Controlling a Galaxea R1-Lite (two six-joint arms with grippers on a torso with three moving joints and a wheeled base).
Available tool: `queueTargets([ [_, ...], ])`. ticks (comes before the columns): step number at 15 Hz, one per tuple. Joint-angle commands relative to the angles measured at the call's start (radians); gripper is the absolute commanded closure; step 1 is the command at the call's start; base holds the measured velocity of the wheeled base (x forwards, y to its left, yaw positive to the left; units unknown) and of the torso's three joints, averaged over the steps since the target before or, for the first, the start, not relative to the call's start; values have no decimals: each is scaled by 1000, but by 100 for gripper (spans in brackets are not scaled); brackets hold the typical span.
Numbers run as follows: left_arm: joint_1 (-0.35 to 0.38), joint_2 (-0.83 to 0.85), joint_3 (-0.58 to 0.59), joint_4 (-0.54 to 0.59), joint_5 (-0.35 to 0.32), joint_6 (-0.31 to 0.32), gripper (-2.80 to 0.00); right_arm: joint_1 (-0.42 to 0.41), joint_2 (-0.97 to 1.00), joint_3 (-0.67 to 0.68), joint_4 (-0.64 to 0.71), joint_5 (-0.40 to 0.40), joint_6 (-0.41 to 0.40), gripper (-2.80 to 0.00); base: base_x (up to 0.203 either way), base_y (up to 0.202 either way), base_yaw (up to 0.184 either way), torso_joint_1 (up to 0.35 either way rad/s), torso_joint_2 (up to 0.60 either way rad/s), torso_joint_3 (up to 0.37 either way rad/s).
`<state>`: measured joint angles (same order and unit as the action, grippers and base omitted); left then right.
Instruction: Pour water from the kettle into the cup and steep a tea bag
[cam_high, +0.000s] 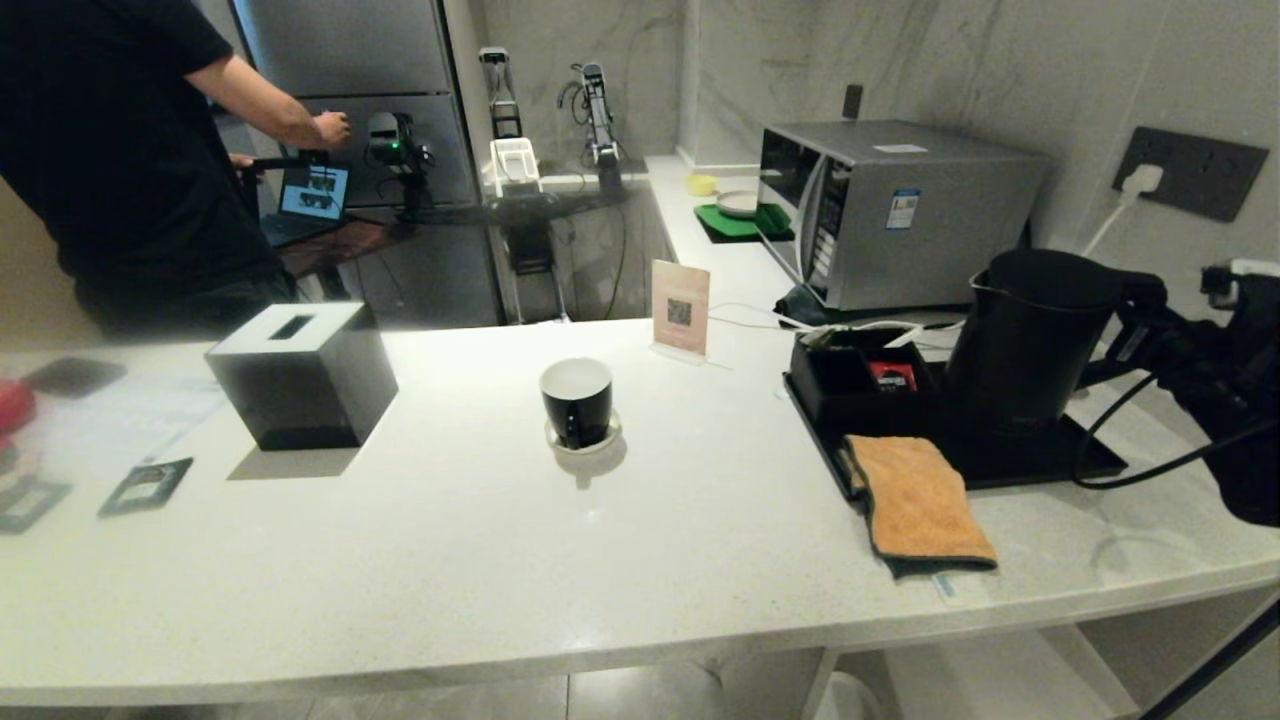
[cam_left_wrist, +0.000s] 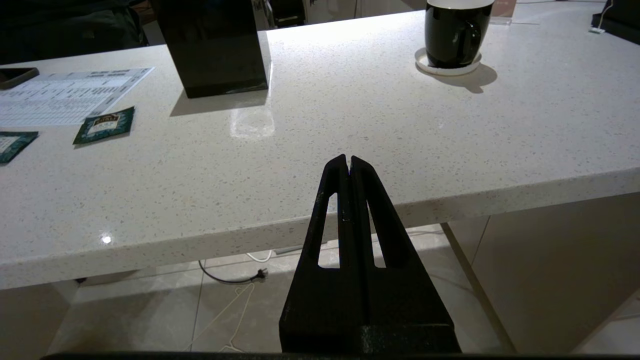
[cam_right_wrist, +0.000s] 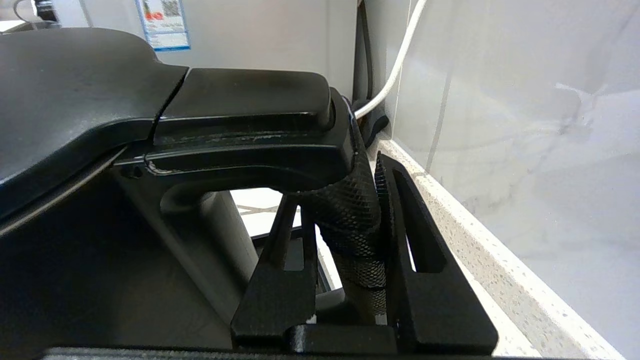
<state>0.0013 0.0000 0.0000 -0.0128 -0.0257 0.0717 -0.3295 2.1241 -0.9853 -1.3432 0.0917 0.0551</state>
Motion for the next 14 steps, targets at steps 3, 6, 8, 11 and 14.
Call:
queueTargets([
  [3,0,2,0,-1,0,0,0,10,-105,110,-8,3,2,0,0,0,0,0,0,0],
  [6,0,2,0,-1,0,0,0,18,-146,185,-20,3,2,0,0,0,0,0,0,0],
  [8,0,2,0,-1,0,0,0,18,-165,213,-25,3,2,0,0,0,0,0,0,0],
  [11,0,2,0,-1,0,0,0,17,-206,256,-20,4,2,0,0,0,0,0,0,0],
  [14,0,2,0,-1,0,0,0,21,-252,288,-3,9,3,0,0,0,0,0,0,0],
])
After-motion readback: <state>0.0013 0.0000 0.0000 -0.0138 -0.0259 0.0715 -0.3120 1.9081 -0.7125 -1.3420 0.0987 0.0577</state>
